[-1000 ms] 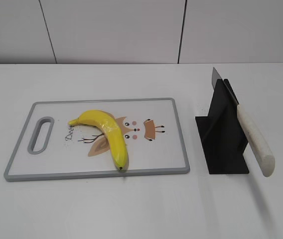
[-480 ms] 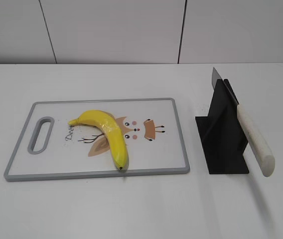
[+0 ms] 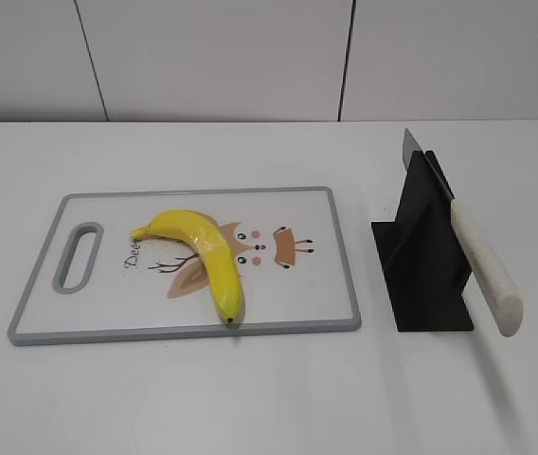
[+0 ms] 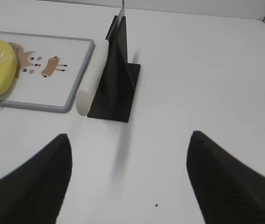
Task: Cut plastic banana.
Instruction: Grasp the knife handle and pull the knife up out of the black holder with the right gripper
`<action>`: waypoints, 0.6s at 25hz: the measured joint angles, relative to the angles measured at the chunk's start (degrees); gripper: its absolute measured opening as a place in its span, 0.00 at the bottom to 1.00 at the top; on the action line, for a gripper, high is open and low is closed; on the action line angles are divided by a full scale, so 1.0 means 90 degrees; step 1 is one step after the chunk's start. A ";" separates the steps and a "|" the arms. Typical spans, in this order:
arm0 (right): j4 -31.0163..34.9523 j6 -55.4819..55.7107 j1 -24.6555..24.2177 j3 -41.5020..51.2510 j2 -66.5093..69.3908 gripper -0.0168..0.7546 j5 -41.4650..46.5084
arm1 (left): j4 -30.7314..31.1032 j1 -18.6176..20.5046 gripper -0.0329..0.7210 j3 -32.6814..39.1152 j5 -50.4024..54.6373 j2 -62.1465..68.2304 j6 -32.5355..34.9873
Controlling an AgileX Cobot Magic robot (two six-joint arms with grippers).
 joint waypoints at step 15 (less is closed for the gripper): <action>-0.0243 0.0534 0.0000 -0.0897 0.2297 0.78 -0.0074 | 0.0000 0.0000 0.76 0.0000 0.0000 0.0000 0.0000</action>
